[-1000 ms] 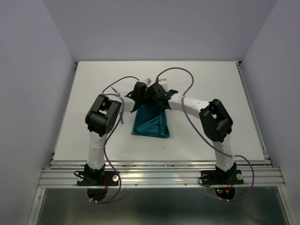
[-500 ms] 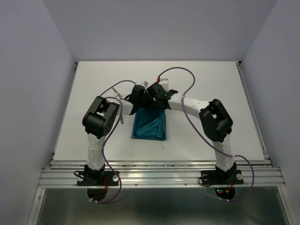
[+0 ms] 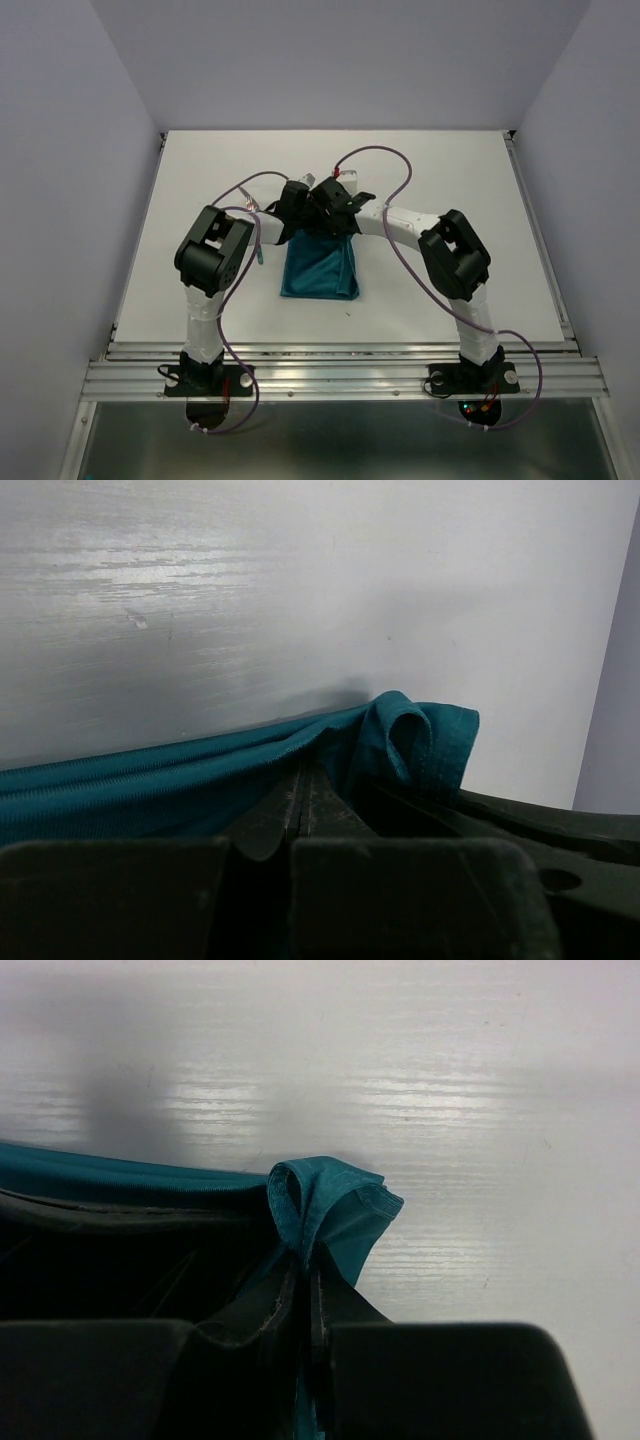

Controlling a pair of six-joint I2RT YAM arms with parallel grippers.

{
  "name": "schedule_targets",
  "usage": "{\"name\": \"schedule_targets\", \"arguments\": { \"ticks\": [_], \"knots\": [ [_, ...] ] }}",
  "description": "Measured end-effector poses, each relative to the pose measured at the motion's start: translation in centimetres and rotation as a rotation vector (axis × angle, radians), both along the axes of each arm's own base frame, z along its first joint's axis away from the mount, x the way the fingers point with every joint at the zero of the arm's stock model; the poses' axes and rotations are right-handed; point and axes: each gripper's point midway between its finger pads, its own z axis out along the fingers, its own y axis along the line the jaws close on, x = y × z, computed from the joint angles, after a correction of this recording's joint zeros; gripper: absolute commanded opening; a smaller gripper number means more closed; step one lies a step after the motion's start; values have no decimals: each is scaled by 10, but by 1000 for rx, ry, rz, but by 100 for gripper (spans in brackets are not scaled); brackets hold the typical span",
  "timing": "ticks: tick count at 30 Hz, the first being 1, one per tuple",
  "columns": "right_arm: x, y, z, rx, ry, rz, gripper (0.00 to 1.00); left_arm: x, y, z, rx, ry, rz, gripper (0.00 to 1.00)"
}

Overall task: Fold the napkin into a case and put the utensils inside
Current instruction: Fold the 2/3-rectangle-folded napkin at the center of the board.

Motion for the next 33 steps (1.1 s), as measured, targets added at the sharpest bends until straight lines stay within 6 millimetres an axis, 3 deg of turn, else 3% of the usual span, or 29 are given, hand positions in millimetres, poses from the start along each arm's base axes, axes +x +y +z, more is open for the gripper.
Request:
{"name": "schedule_targets", "arguments": {
  "ticks": [5, 24, 33],
  "knots": [
    [1, 6, -9, 8, 22, 9, 8, -1, 3, 0, 15, 10, 11, 0],
    [-7, 29, -11, 73, 53, 61, 7, -14, 39, 0, 150, 43, 84, 0],
    [-5, 22, -14, 65, 56, 45, 6, -36, 41, -2, 151, 60, 48, 0]
  ]
}}
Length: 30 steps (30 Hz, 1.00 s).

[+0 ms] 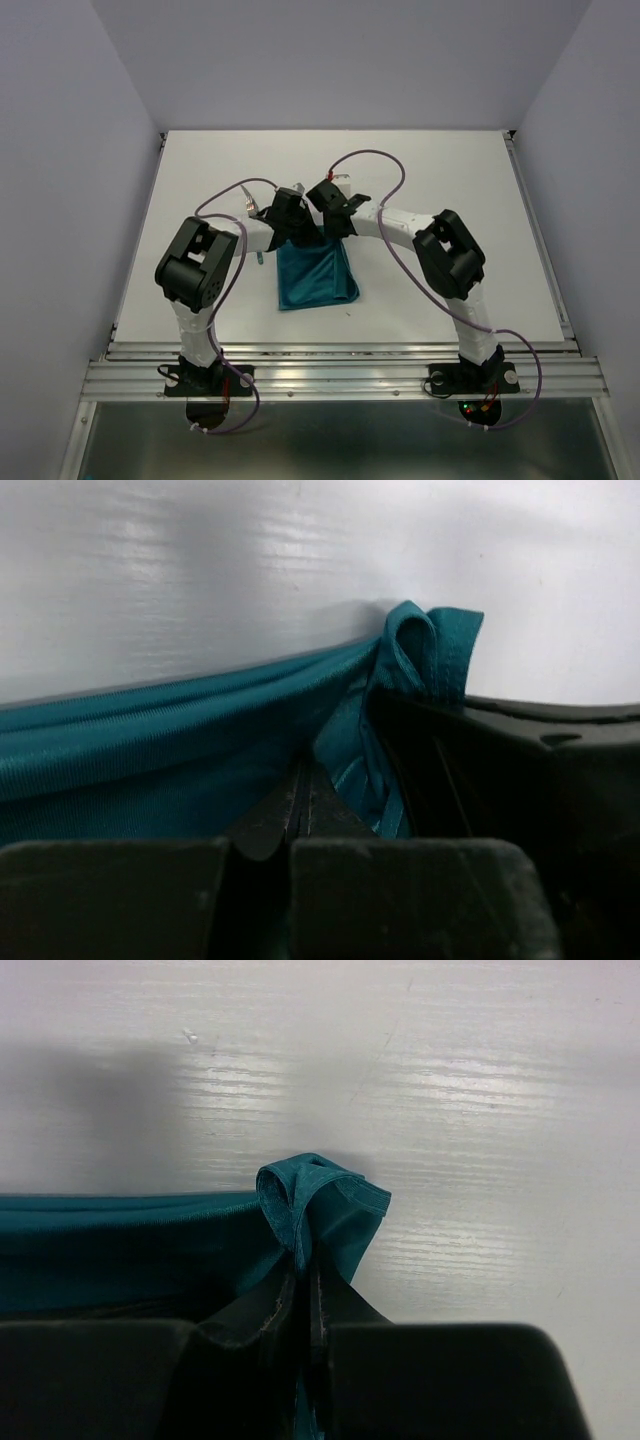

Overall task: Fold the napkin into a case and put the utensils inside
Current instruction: Fold the 2/3-rectangle-folded napkin at the center of the board.

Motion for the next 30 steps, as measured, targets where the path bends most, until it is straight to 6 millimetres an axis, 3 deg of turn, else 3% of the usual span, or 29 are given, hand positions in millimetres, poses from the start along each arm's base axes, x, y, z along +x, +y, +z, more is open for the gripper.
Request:
{"name": "schedule_targets", "arguments": {
  "ticks": [8, 16, 25, 30],
  "knots": [
    [-3, -3, -4, 43, -17, -8, 6, -11, 2, 10, -16, -25, -18, 0],
    [-6, -8, -4, 87, -19, -13, 6, -4, 4, 29, -27, -89, 5, 0],
    [-8, -8, -1, 103, -21, -6, 6, -7, 11, -2, 6, -33, 22, 0],
    [-9, -7, 1, 111, -21, -2, 7, -1, 6, -2, -16, -42, 13, 0]
  ]
}}
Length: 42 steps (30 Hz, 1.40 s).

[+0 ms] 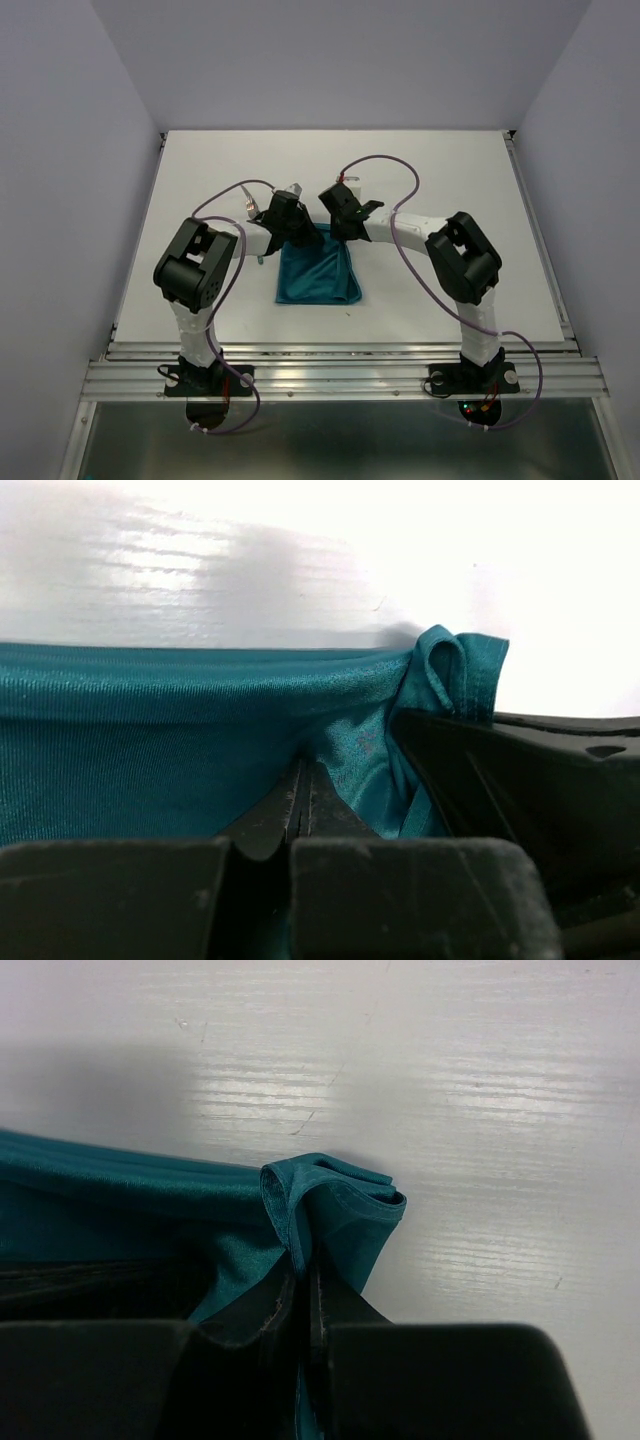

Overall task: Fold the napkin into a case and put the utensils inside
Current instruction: Fold the 2/3-rectangle-folded napkin at the center of the board.

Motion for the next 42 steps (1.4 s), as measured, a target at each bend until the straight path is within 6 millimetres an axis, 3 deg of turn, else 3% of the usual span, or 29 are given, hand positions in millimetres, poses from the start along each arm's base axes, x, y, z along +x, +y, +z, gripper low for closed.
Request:
{"name": "schedule_targets", "arguments": {
  "ticks": [13, 18, 30, 38, 42],
  "knots": [
    [6, 6, 8, 8, -12, 9, 11, 8, -7, 1, -18, -5, -6, 0],
    [14, 13, 6, 5, -14, 15, 30, 8, -7, 1, -16, -5, -4, 0],
    [11, 12, 2, -8, 7, 21, 53, 9, -6, 1, -15, -6, -3, 0],
    [6, 9, 21, 7, -2, 25, 55, 9, -6, 1, -15, -6, -2, 0],
    [2, 6, 31, 17, -9, 25, 50, 9, -6, 1, -16, -6, -3, 0]
  ]
}}
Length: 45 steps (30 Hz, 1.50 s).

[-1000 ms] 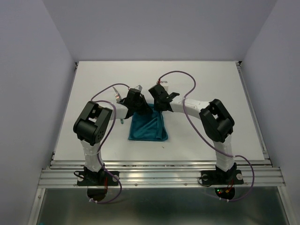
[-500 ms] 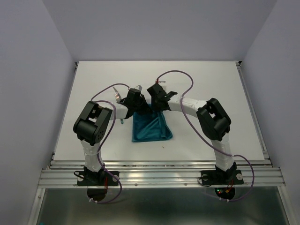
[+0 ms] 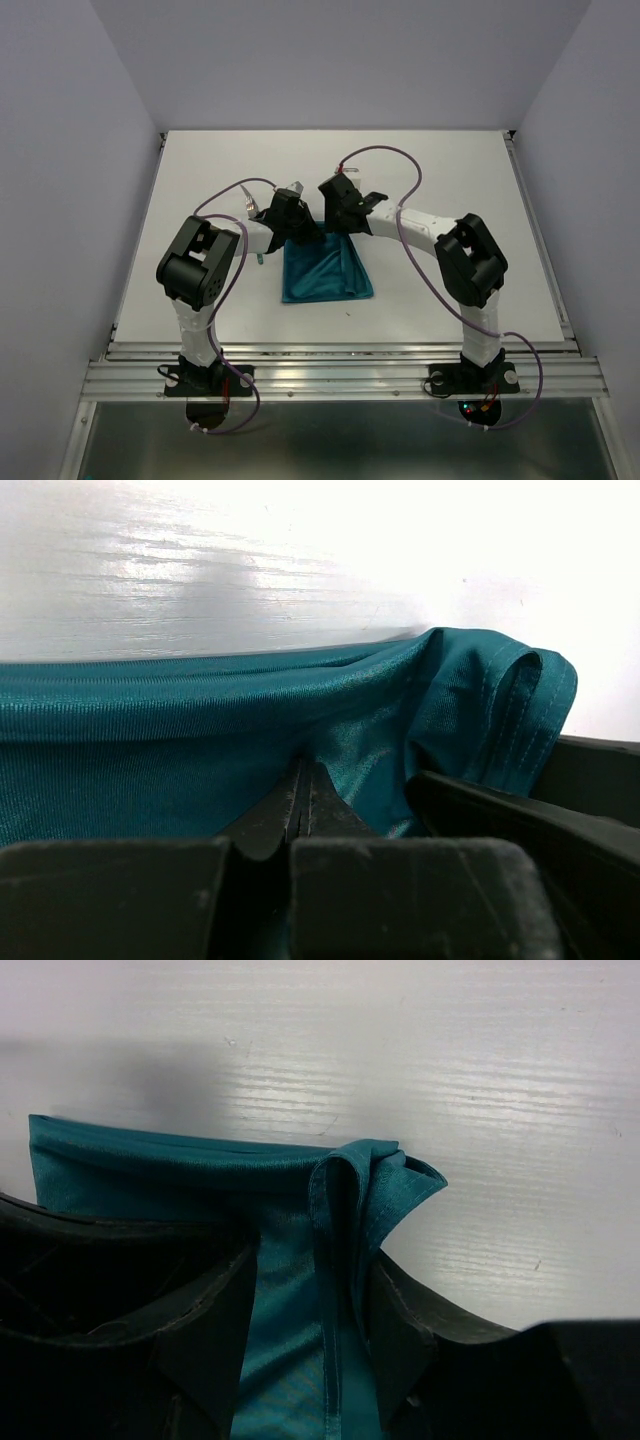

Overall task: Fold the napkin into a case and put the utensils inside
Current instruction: Fold the 2/3-rectangle-folded napkin at the center of the board.

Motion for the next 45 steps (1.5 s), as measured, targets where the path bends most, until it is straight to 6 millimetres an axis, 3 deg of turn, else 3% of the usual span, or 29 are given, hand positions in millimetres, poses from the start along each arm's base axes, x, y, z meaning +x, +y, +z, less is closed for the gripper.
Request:
{"name": "schedule_targets", "arguments": {
  "ticks": [5, 8, 11, 12, 16, 24, 30, 45],
  "knots": [
    [-3, -2, 1, 0, 5, -5, 41, 0, 0, 0, 0, 0, 0, 0],
    [-6, -5, -3, -8, 17, -12, 27, 0, 0, 0, 0, 0, 0, 0],
    [-9, -9, -7, -21, 28, -18, 21, 0, 0, 0, 0, 0, 0, 0],
    [-9, -10, -7, -24, 29, -19, 12, 0, 0, 0, 0, 0, 0, 0],
    [-9, -13, -8, -36, 29, -34, 1, 0, 0, 0, 0, 0, 0, 0],
    [-7, -12, -3, -34, 26, -36, 1, 0, 0, 0, 0, 0, -1, 0],
    [11, 5, 12, -15, 6, -37, 1, 0, 0, 0, 0, 0, -1, 0],
    [18, 8, -32, -109, 97, -59, 1, 0, 0, 0, 1, -2, 2, 0]
  ]
}}
